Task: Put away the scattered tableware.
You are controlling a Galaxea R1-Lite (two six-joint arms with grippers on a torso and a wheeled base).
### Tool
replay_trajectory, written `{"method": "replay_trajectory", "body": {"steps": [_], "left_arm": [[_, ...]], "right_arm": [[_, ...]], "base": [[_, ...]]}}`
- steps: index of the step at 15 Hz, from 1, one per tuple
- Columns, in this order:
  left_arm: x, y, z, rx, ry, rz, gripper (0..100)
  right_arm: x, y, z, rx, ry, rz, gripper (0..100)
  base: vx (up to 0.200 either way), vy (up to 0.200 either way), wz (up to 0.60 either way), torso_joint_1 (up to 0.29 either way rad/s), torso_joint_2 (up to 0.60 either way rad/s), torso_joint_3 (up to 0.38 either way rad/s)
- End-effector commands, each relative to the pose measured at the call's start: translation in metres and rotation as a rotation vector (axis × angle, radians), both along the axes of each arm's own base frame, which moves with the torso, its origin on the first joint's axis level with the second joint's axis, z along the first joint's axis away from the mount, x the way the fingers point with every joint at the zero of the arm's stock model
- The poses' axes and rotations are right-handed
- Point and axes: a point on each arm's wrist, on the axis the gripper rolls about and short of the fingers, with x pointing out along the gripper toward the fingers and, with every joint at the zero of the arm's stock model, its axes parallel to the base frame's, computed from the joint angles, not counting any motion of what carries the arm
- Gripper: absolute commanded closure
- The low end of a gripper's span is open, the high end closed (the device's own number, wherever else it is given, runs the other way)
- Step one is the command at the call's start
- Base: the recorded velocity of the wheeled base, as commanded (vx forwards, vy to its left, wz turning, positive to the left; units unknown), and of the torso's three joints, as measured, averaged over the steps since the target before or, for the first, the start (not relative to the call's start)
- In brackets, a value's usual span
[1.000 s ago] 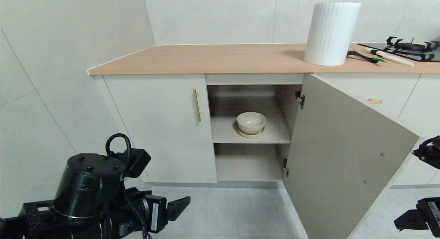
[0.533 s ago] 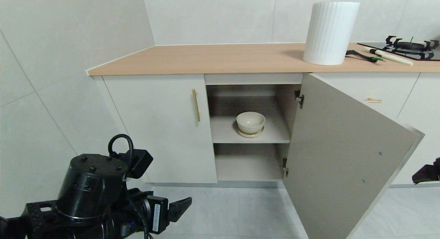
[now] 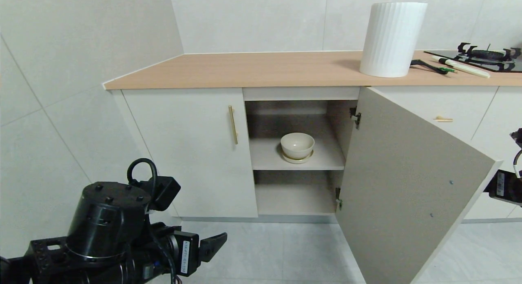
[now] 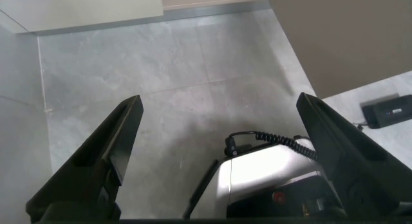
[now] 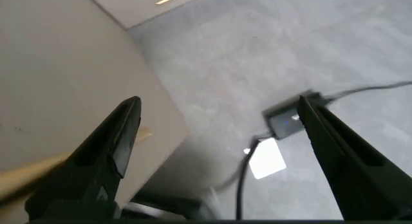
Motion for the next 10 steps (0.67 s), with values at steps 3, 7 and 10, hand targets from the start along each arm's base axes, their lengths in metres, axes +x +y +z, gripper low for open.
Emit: {"method": "replay_trajectory", "body": {"steps": [3,7,10], "left_arm": [[0.0,0.0,0.0,-0.002,0.0,0.002,0],[0.0,0.0,0.001,-0.002,-0.003,0.001,0],[0.001,0.0,0.001,0.001,-0.006,-0.002,0]], "right_arm": [[0.002,0.018,-0.013,0.062,0.029,0.086,0],[0.001,0.069,-0.011,0.116,0.019,0.25,0],[0.015,0.097,-0.011,0.132,-0.021,0.35,0]], "base": [[0.0,0.0,0.0,0.0,0.0,0.0],[0.0,0.0,0.0,0.0,0.0,0.0],[0.0,0.0,0.0,0.0,0.0,0.0]]}}
